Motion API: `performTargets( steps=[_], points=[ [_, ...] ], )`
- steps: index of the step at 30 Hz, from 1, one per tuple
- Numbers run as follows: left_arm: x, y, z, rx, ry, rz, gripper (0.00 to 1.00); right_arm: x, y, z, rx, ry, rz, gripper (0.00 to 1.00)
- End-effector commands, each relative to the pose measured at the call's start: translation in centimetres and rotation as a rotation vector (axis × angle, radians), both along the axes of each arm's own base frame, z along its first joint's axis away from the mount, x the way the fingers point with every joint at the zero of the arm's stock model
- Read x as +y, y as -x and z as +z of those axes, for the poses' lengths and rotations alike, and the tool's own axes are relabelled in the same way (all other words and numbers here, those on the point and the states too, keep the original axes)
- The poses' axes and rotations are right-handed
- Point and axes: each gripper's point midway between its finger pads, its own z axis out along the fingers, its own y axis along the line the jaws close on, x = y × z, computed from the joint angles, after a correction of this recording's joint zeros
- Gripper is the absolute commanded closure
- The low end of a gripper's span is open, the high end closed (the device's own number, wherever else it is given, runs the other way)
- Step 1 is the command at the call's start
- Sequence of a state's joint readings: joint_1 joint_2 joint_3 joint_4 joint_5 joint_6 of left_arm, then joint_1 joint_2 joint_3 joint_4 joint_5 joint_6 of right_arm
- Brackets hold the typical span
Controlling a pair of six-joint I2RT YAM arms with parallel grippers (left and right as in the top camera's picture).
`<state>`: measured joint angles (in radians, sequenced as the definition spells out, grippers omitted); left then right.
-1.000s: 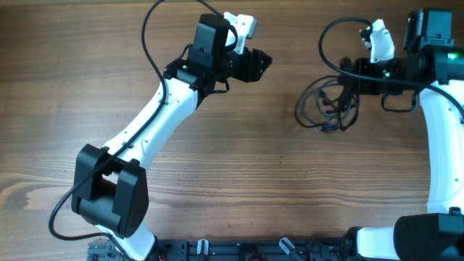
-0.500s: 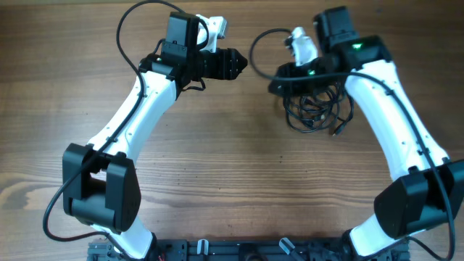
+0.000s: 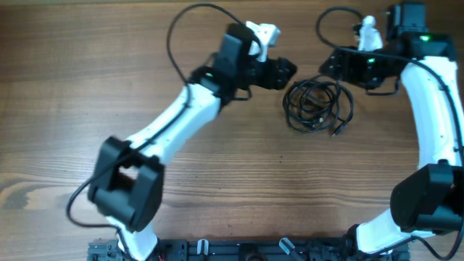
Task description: Untangle cables
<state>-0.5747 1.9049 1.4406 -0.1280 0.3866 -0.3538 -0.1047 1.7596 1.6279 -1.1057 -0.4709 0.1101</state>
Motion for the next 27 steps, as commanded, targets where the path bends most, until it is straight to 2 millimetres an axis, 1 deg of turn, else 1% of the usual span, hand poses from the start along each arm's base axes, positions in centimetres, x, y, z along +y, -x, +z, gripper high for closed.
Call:
performTargets(
  steps=[1, 2, 5, 7, 10, 13, 15, 19, 21, 25, 27],
  points=[
    [-3.2, -0.5, -4.7, 0.156, 0.071, 0.167, 0.20, -2.6, -0.4, 1.6, -0.037, 0.029, -0.084, 0.26],
    [-4.2, -0.3, -5.5, 0.182, 0.098, 0.176, 0.20, -2.8, -0.4, 1.6, -0.037, 0.029, -0.088, 0.26],
    [-5.8, -0.1, -8.1, 0.272, 0.144, 0.250, 0.21, -2.8, -0.4, 1.5, -0.036, 0.029, -0.088, 0.26],
    [-6.3, 0.4, -10.1, 0.347, 0.155, 0.296, 0.27, -2.8, -0.4, 1.2, -0.032, 0.029, -0.087, 0.26],
    [-6.7, 1.0, -11.7, 0.387, 0.145, 0.307, 0.30, -2.8, -0.3, 0.8, -0.026, 0.028, -0.088, 0.26],
    [-6.7, 1.0, -12.5, 0.401, 0.139, 0.318, 0.31, -2.8, -0.3, 0.7, -0.024, 0.027, -0.088, 0.26],
    [-6.4, 0.8, -12.8, 0.425, 0.152, 0.360, 0.31, -2.8, -0.3, 0.7, -0.024, 0.027, -0.088, 0.26],
    [-5.4, -0.5, -13.1, 0.420, 0.170, 0.484, 0.33, -2.8, -0.3, 0.7, -0.023, 0.027, -0.088, 0.26],
    [-5.7, -0.6, -13.2, 0.416, 0.183, 0.474, 0.35, -2.8, -0.3, 0.6, -0.020, 0.027, -0.087, 0.26],
    [-5.9, -0.3, -15.2, 0.432, 0.164, 0.471, 0.39, -2.8, -0.3, 0.7, -0.021, 0.027, -0.087, 0.26],
    [-5.9, -0.3, -15.8, 0.434, 0.160, 0.473, 0.41, -2.8, -0.3, 0.6, -0.021, 0.027, -0.087, 0.26]
  ],
)
